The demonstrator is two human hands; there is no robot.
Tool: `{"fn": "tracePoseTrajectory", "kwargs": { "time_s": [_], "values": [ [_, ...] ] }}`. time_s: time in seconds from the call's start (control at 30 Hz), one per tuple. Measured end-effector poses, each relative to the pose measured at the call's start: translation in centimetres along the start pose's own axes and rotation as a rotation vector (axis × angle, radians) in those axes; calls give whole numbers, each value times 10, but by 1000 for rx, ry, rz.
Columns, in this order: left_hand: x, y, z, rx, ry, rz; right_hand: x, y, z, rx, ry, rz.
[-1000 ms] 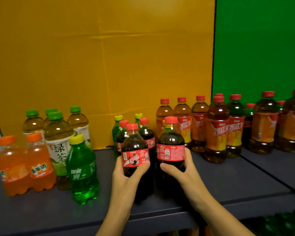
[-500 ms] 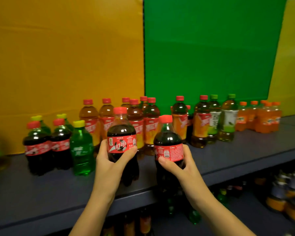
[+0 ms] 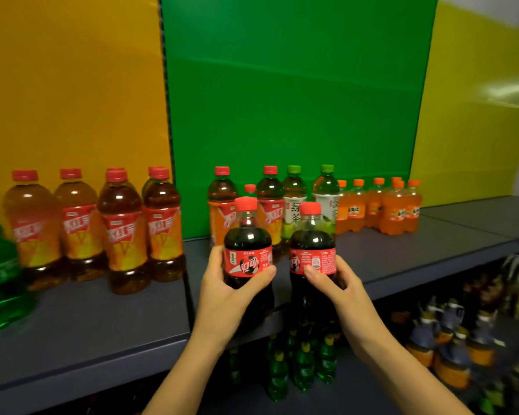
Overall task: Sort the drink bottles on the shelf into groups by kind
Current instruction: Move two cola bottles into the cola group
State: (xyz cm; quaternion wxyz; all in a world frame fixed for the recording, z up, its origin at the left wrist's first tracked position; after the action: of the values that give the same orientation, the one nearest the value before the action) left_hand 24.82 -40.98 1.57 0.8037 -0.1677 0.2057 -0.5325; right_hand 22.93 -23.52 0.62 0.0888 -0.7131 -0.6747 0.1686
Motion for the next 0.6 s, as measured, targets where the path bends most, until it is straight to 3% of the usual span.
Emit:
{"fn": "tracePoseTrajectory", "kwargs": {
  "time_s": [0.3,0.6],
  "values": [
    [-60,-37,-34,11,-58,-30,49,-70,21,31,38,-35],
    [-108,-72,-59,-14,-170,-54,76,-157,50,51,96,-234]
  ]
}}
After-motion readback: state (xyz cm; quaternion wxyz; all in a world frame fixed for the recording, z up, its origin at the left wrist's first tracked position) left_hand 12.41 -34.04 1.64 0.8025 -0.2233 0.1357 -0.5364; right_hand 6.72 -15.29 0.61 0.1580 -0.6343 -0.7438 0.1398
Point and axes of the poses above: each hand's wrist, its own y-axis away from the middle knuckle, its own x-axis out of the back of the hand, z = x × y, the point moved 5 cm from there along -y, towards the middle knuckle, and after that the axes turned 11 degrees about z, right-handed, at the moved point
